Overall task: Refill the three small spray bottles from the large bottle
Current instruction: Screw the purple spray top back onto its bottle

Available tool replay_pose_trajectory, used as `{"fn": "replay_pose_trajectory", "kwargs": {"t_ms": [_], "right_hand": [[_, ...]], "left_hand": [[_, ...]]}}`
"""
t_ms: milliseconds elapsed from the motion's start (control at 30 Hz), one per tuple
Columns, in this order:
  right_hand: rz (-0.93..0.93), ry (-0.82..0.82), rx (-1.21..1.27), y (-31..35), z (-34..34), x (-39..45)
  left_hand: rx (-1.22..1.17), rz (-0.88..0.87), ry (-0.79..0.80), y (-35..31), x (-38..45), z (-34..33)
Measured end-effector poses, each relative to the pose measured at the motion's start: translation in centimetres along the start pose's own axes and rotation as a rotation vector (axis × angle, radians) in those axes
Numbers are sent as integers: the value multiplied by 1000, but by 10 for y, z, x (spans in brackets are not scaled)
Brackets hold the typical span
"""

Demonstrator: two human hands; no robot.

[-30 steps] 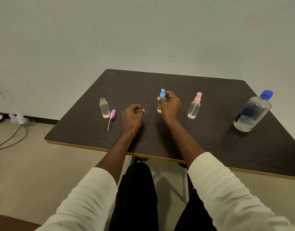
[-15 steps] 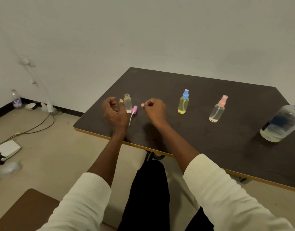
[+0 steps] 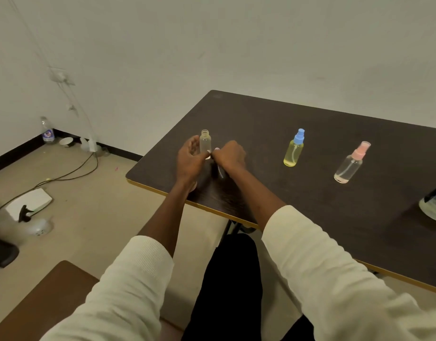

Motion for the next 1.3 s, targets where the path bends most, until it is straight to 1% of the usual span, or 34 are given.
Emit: {"fn": "replay_pose_trajectory", "kwargs": {"t_ms": [100,200,267,333,400,467,600,700,800,900,1033,1200,1300], "right_hand": [[-47,-14,10,-4,2,4],[-38,-79,17,-13,13,6],[8,-165,120,-21,27,5],[66,-262,327,-24,46,-1],[156,-336,488,-22,66,-9],[243,-393,581,-22,87,-15],[348,-408,709,-19,116,-24],[383,-410,712,-20,129,-30],[392,-408,657,-26,139,-36],[387,-395,562,-34,144,-40],[383,-384,495,-42,145,-42],[366,-466,602,-39,152,-44],[387,-468,646,-35,155,-43]], "left_hand": [[60,-28,-5,2,1,-3],[141,-57,-52,1,0,-8],[155,-63,-103,-2,0,-13],[166,-62,-116,-5,0,-20],[210,-64,-82,-5,-1,-25],[248,-74,-12,-4,-5,-32],[279,-113,119,-1,-18,-51],[277,-133,220,1,-33,-73],[287,-145,286,4,-44,-93],[307,-160,306,4,-50,-104],[306,-176,307,2,-53,-105],[294,-174,320,2,-53,-105],[291,-177,319,2,-52,-105]]}}
Point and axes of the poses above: each hand's wrist, its own x-axis towards the middle knuckle, its own z-axis out of the back of the hand, y = z × x, the point moved 3 cm from there along x, towards the middle knuckle, and after that the axes turned 15 degrees about z, right-handed, at the moved point
